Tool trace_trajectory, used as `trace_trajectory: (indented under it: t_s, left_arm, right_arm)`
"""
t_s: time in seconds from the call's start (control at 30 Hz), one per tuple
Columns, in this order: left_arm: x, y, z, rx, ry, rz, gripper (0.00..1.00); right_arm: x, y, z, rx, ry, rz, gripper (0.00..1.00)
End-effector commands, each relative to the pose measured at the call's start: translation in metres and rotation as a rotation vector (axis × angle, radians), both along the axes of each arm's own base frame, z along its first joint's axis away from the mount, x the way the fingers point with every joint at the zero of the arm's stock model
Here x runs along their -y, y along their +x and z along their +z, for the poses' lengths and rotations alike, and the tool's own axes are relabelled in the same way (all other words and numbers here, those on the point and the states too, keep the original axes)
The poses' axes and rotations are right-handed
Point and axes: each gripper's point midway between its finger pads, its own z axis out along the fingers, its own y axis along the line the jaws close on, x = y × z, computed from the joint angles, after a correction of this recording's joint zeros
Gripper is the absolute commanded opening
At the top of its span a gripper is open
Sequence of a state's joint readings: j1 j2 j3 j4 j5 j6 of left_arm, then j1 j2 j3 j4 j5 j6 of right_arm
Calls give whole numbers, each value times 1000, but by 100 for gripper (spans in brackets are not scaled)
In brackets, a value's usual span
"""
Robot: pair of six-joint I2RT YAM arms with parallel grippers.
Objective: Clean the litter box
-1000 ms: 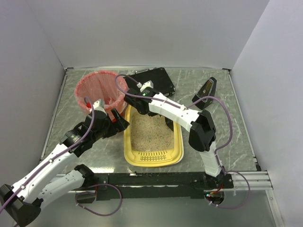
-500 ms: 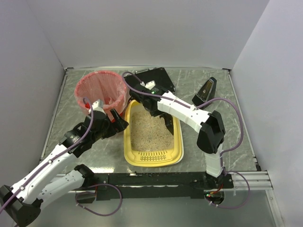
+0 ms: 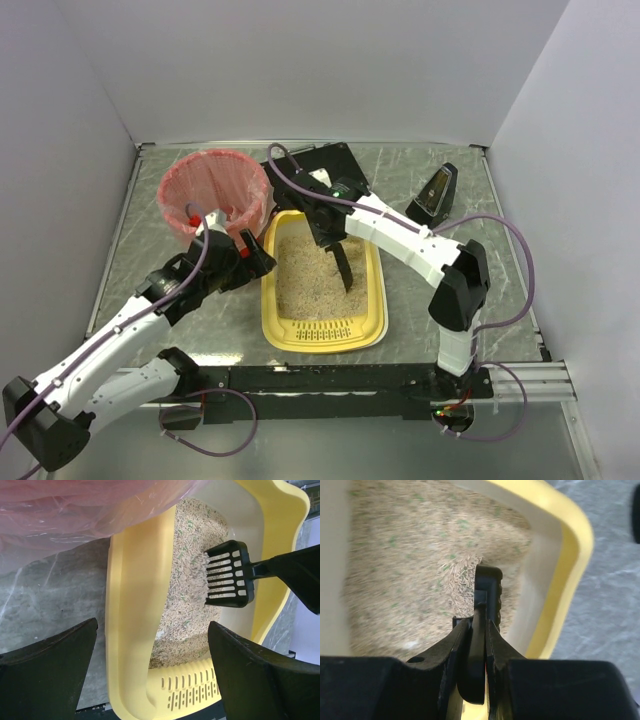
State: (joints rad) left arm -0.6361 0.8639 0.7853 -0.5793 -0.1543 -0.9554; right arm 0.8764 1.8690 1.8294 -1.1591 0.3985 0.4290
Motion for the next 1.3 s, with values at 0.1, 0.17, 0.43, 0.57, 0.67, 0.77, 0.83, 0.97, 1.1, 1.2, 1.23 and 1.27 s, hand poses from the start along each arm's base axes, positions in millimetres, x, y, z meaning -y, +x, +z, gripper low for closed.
trace_trajectory:
  t_s: [0.1,0.17,0.43,0.57,0.67,0.77,0.83,0.97,1.1,1.2,1.23,1.27]
  left_arm:
    - [12,8,7,19,-38,-27,97]
    - [13,8,8,20,-43,-26,97]
    - [12,6,8,18,-56,-19,97]
    - [16,7,6,13,-59,-34,97]
    - [20,9,3,5,-59,-45,97]
    - [28,12,0,-5,-66,-70,97]
    - [33,12,-1,-7,-78,-93,97]
    - [42,16,-9,-28,-75,-121,97]
    - [54,17,-10,-38,-96,-171,97]
    - [59,19,-12,-46,-107,-184,97]
    - [60,19,-14,-53,-103,-187,97]
    - [61,19,-15,-54,-105,-190,97]
  right_arm:
    - [-40,-6,18,-18,234,63,0]
    - [-41,-6,12,-43,256,61,0]
    - [-30,-9,-5,-110,379,-13,0]
    - [-29,-10,-7,-140,535,-11,0]
    - [-28,-11,-7,-138,585,-1,0]
    - [-37,-16,-8,-158,634,33,0]
    - [-40,-15,-13,-164,646,35,0]
    - [-45,-13,-18,-163,670,31,0]
    - [-48,-15,-21,-183,732,3,0]
    - [-46,-12,-20,-173,752,-13,0]
    - [-45,-11,-19,-169,759,-15,0]
    - [-44,-10,-17,-162,771,-19,0]
